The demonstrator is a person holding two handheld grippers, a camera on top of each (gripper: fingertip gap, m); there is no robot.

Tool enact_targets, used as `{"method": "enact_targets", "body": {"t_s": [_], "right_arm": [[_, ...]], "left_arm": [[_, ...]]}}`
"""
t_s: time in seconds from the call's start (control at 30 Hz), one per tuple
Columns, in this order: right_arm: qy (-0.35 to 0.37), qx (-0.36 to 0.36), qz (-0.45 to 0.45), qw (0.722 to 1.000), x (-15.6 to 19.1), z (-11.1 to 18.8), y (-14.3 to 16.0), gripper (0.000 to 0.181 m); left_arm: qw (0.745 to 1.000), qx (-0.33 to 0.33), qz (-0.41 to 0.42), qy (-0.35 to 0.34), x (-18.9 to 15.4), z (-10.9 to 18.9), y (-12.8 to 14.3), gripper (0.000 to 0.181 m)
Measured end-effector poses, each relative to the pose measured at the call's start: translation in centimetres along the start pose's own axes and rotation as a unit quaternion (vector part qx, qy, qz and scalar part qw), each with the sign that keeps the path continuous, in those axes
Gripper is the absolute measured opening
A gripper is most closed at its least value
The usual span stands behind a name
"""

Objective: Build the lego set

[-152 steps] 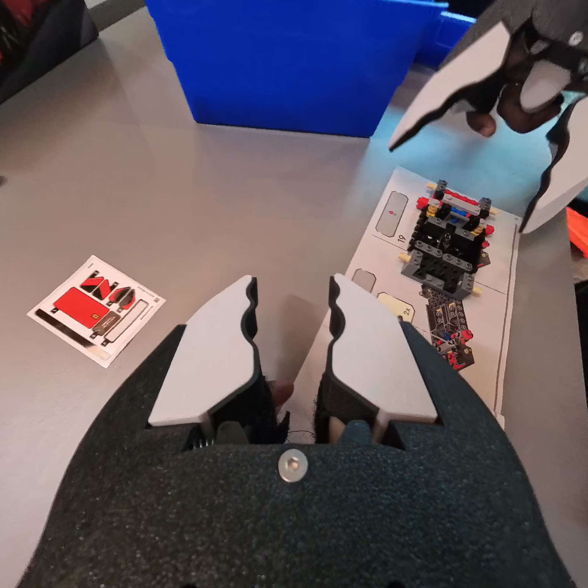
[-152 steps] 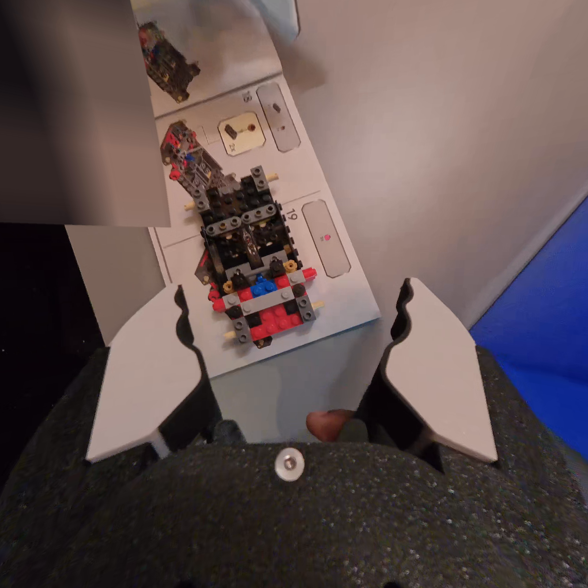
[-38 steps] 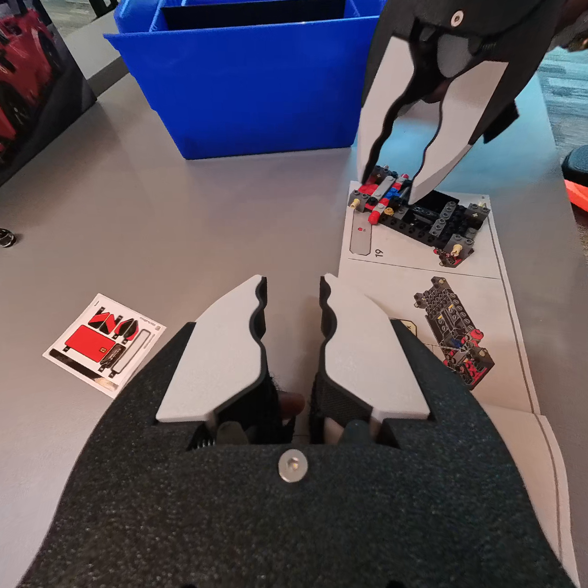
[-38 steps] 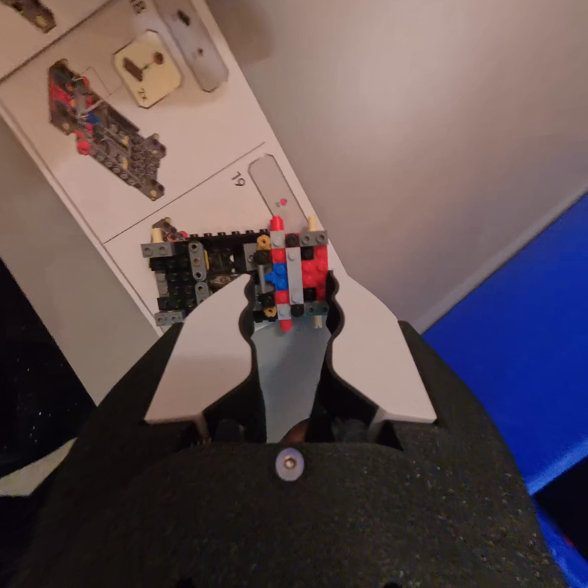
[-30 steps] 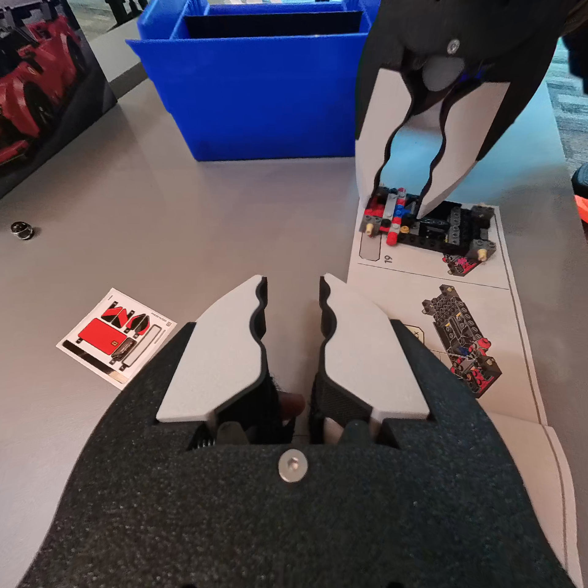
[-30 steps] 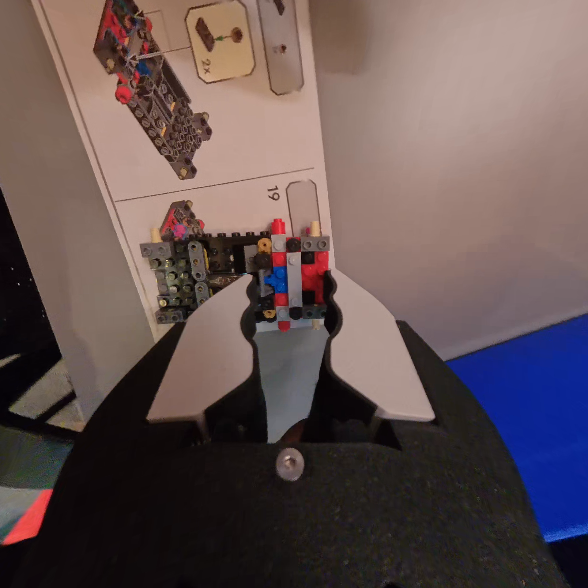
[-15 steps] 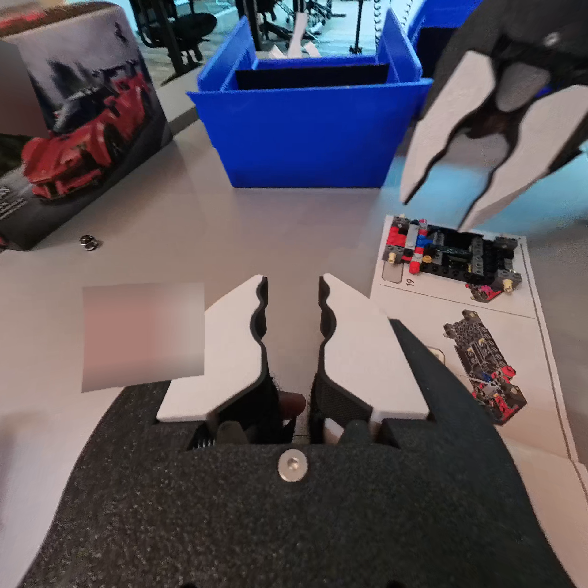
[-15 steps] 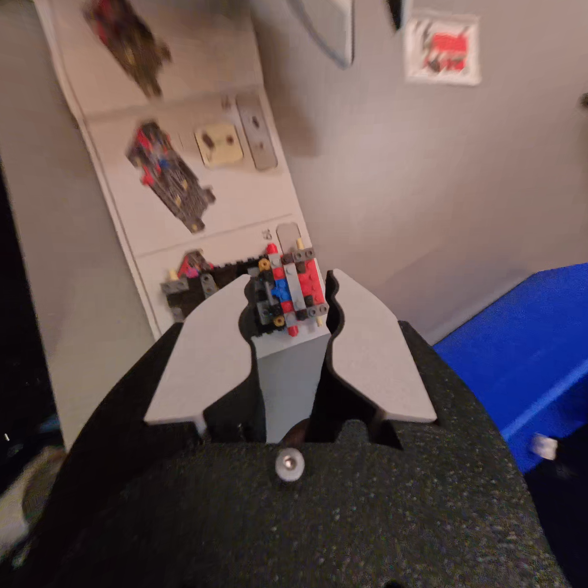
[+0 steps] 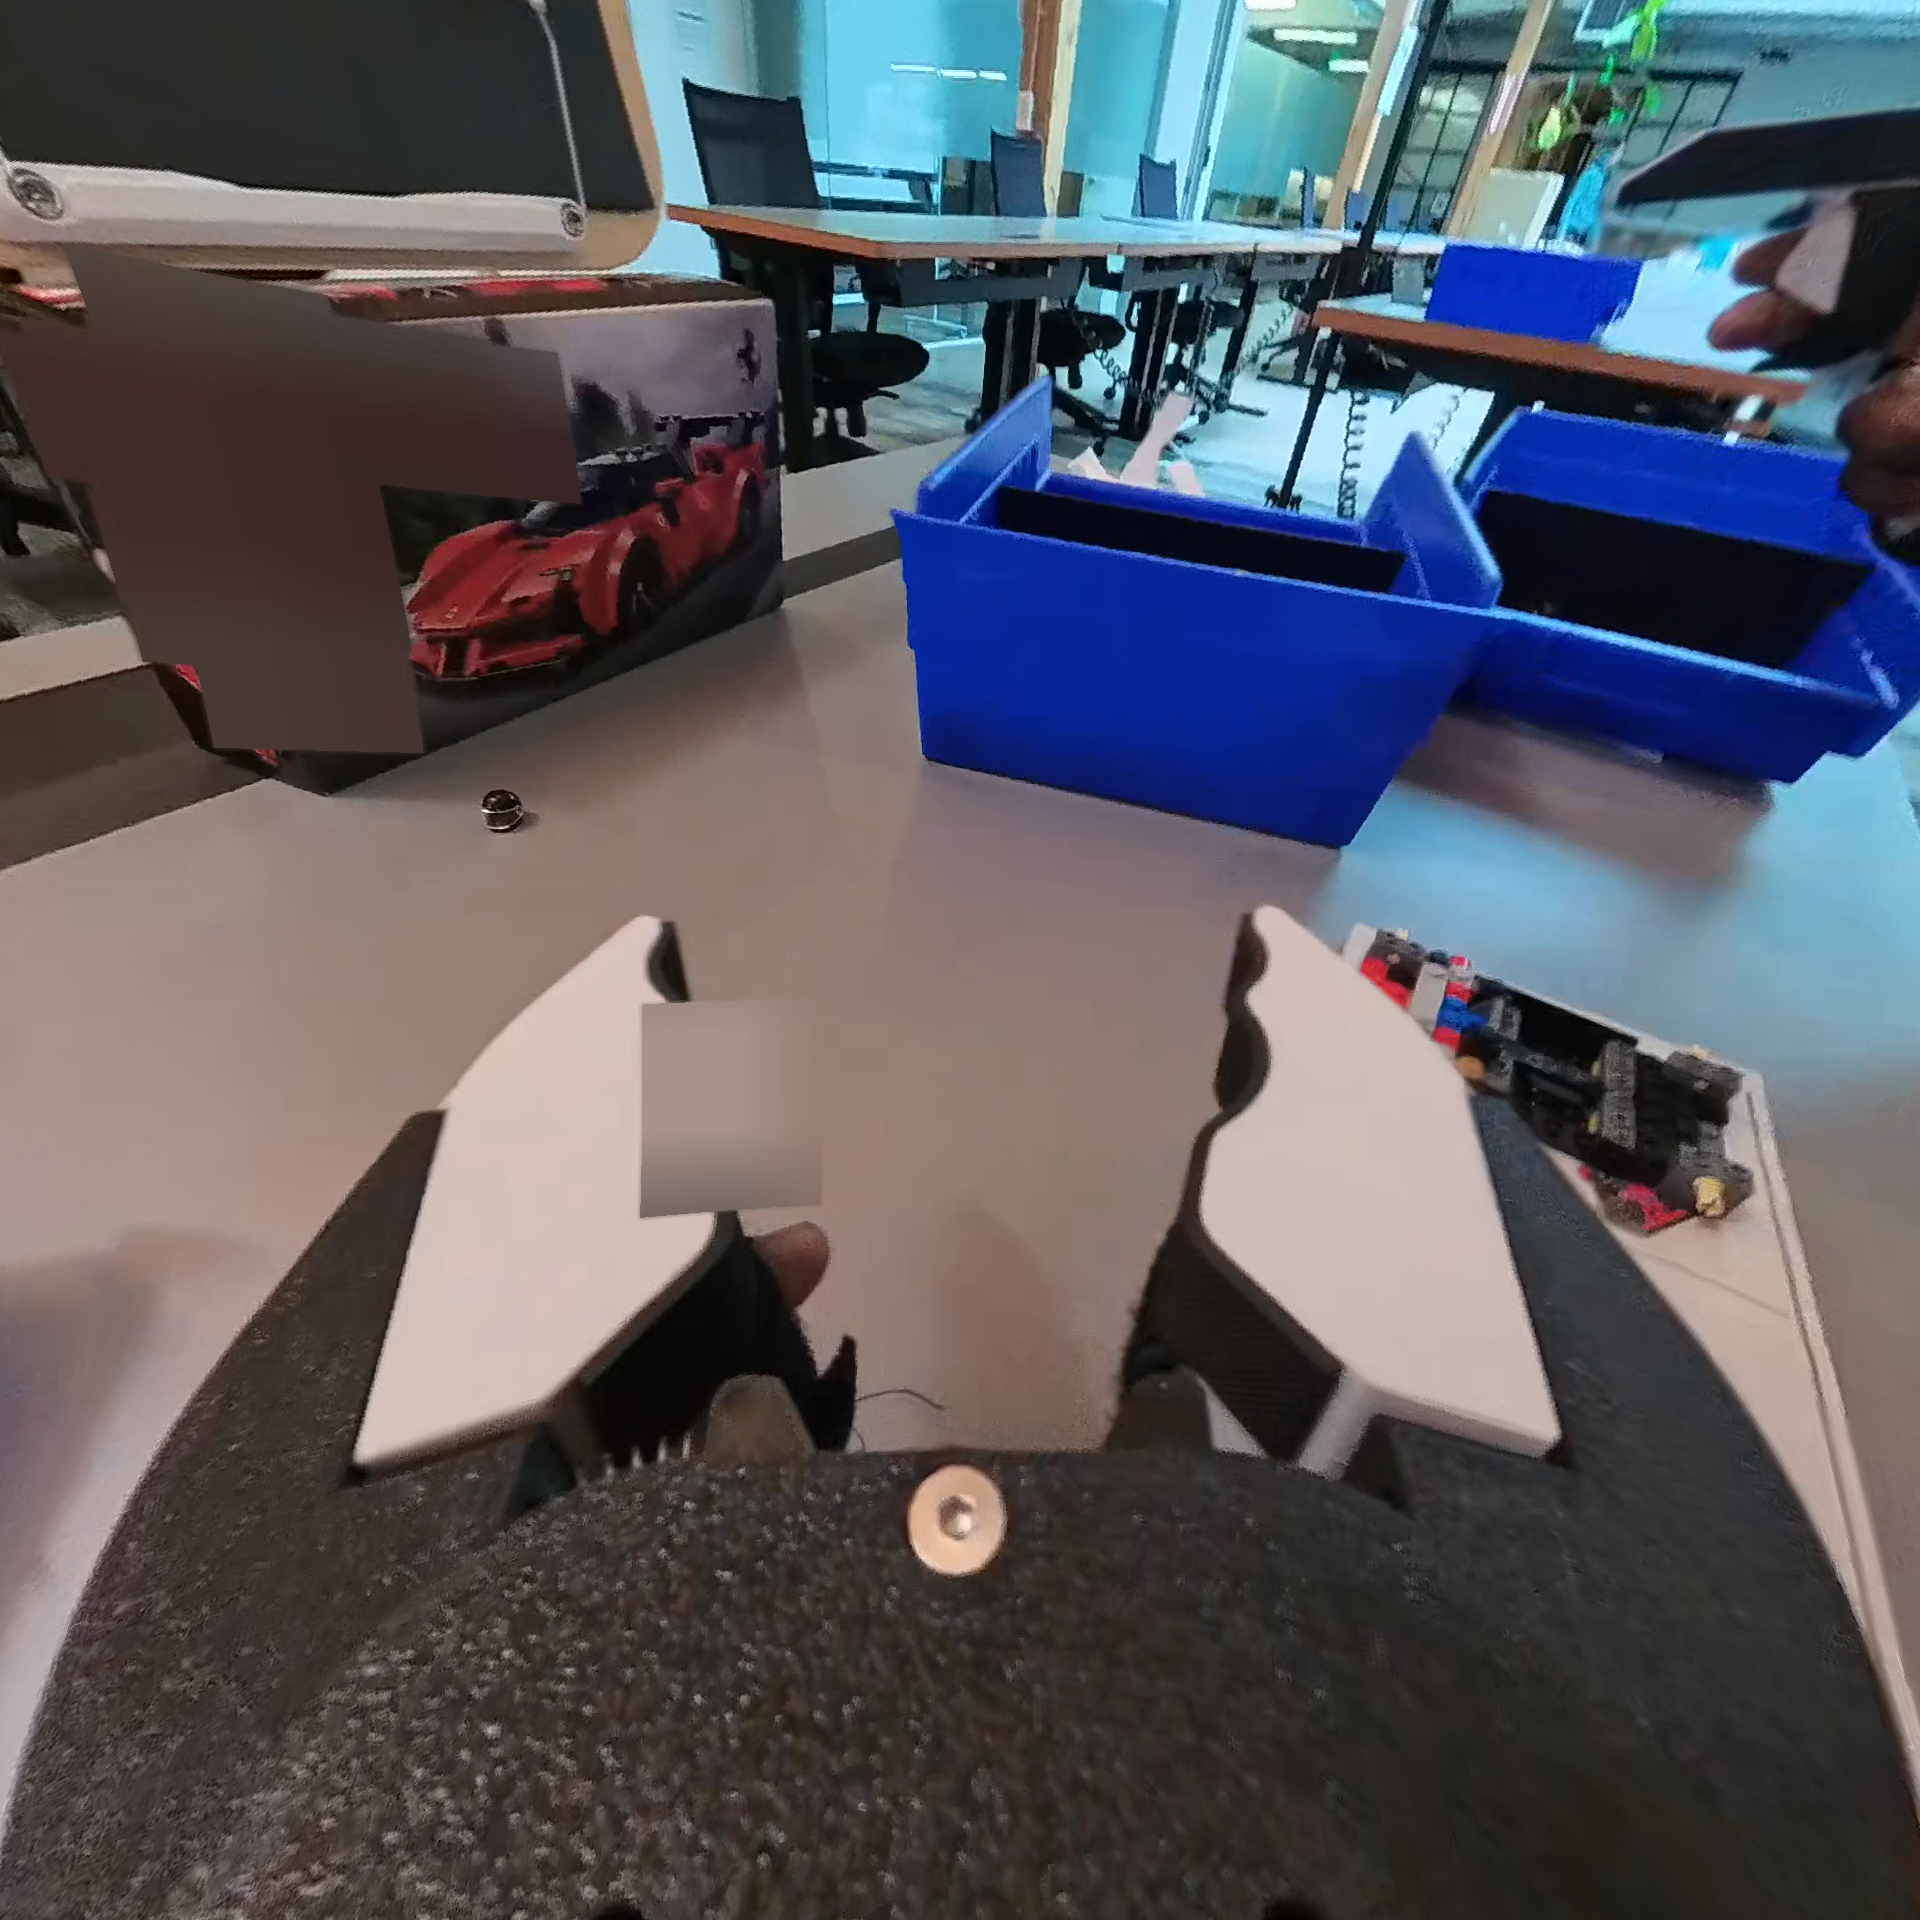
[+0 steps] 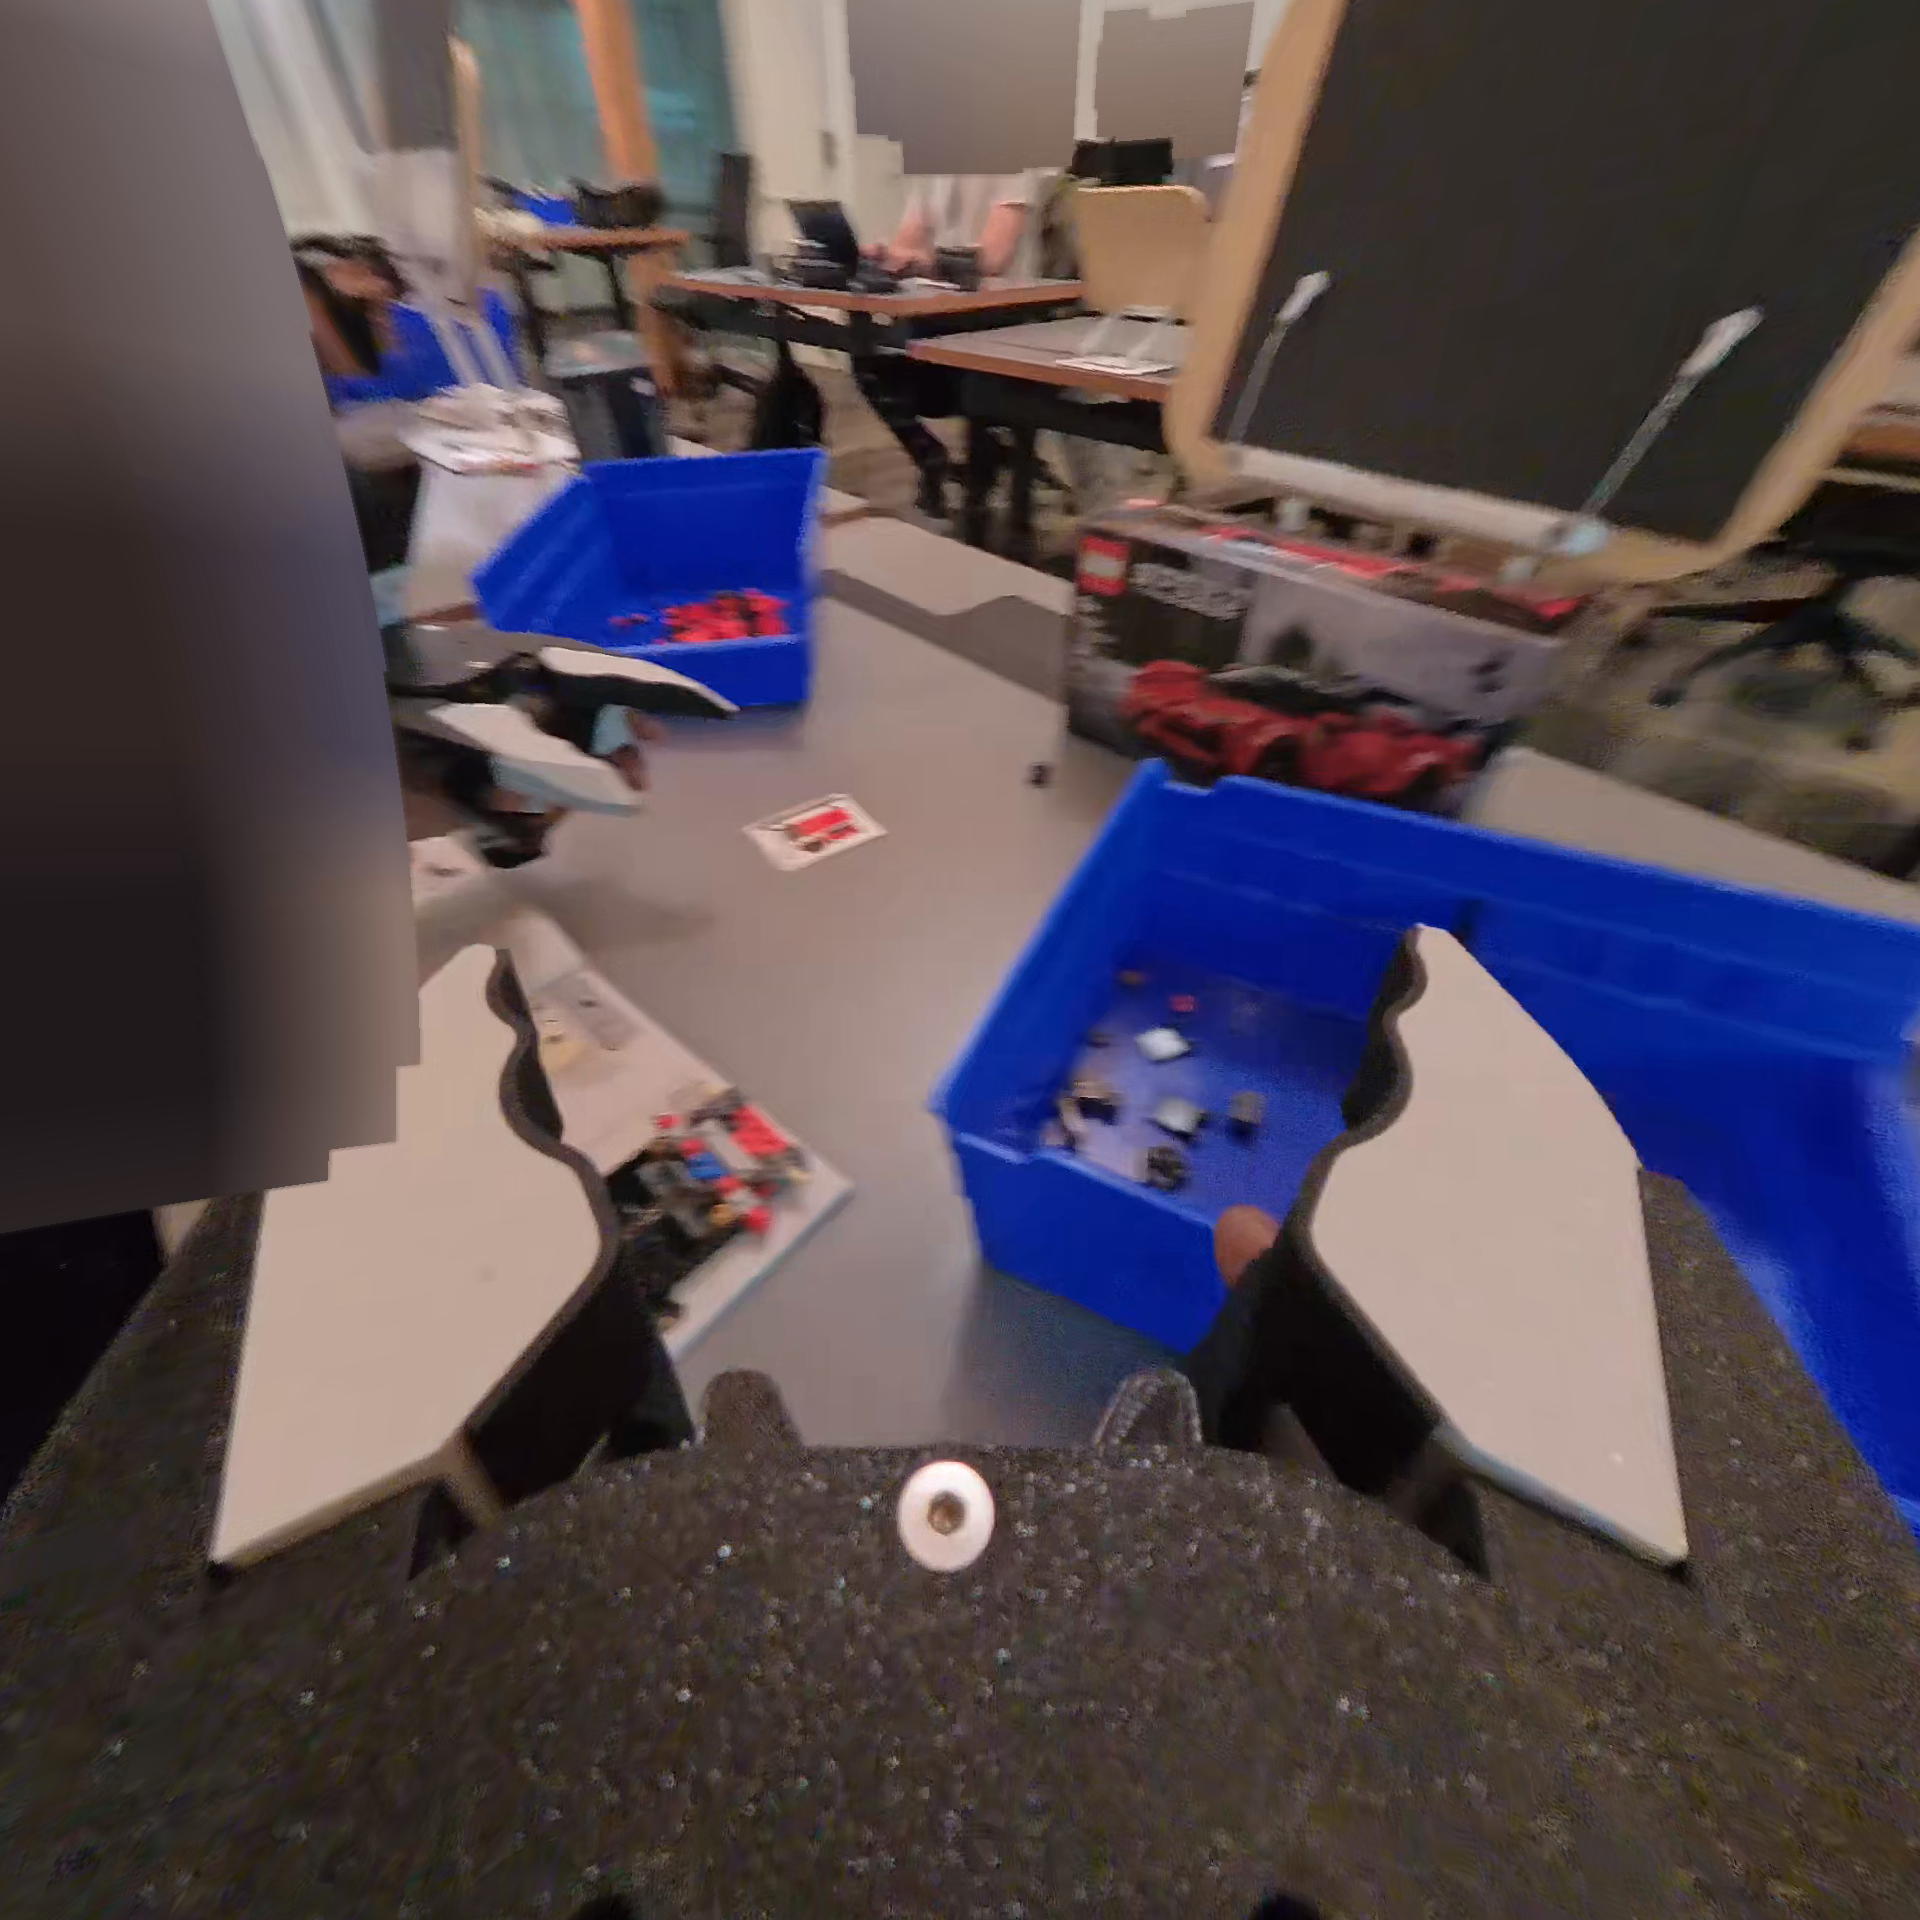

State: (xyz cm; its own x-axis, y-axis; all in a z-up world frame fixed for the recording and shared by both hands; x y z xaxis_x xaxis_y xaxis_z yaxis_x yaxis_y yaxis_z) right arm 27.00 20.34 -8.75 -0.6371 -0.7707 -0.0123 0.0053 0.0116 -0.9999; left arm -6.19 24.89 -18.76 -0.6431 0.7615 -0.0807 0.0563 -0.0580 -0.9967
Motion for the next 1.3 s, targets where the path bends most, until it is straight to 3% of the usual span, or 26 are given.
{"method": "enact_targets", "body": {"t_s": [0.07,0.13,0.2,0.27,0.4,0.53,0.6,0.7,0.83,1.07,1.2,1.3], "right_arm": [[0.018,0.028,0.03,0.999,-1.7,0.3,-1.7,0.143],[0.0,0.071,0.068,0.995,-3.4,0.1,-3.2,0.094],[-0.04,0.132,0.097,0.986,-5.0,-0.9,-4.0,0.058],[-0.096,0.203,0.118,0.967,-6.5,-2.5,-4.1,0.0],[-0.22,0.321,0.164,0.907,-8.8,-6.6,-0.3,0.0],[-0.31,0.437,0.195,0.821,-9.4,-9.5,6.2,0.022],[-0.329,0.486,0.22,0.78,-9.5,-10.2,9.0,0.023],[-0.304,0.537,0.241,0.749,-9.5,-10.9,11.8,0.02],[-0.28,0.549,0.207,0.76,-8.8,-11.6,13.1,0.015],[-0.256,0.585,0.174,0.75,-8.7,-11.5,14.3,0.02],[-0.252,0.569,0.177,0.763,-8.8,-11.7,14.0,0.001],[-0.235,0.524,0.176,0.8,-9.0,-11.5,11.9,0.001]], "left_arm": [[1.0,-0.016,0.018,0.003,0.1,0.0,-0.3,0.106],[0.999,-0.034,0.028,0.009,0.2,0.2,-0.6,0.106],[0.998,-0.048,0.04,0.011,0.5,0.4,-0.7,0.105],[0.997,-0.053,0.054,0.014,0.6,0.5,-0.8,0.1],[0.995,-0.084,0.041,-0.031,1.6,1.0,-1.4,0.084],[0.994,-0.102,-0.002,-0.045,2.0,1.3,-1.5,0.074],[0.993,-0.103,-0.013,-0.048,2.3,1.2,-1.4,0.072],[0.994,-0.098,-0.024,-0.043,2.4,1.0,-1.2,0.072],[0.995,-0.09,-0.034,-0.041,2.4,0.8,-0.9,0.07],[0.996,-0.074,-0.035,-0.036,2.4,0.6,-0.4,0.07],[0.996,-0.077,-0.033,-0.034,2.3,0.7,-0.5,0.069],[0.996,-0.073,-0.038,-0.034,2.1,0.7,-0.5,0.069]]}}
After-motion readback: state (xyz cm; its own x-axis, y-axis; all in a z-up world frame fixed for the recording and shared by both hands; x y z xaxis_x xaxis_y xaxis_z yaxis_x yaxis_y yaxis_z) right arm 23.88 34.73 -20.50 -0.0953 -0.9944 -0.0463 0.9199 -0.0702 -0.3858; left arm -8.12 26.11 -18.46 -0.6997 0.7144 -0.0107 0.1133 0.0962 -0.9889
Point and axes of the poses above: each gripper's, where its closed fingertips meet, z back along the fingers, y out of its underside, x = y × z across the jaws, the point moved 6 cm from there along z, back along the fingers, and after that the axes turned 11 degrees about -x, right-handed, at the moved point
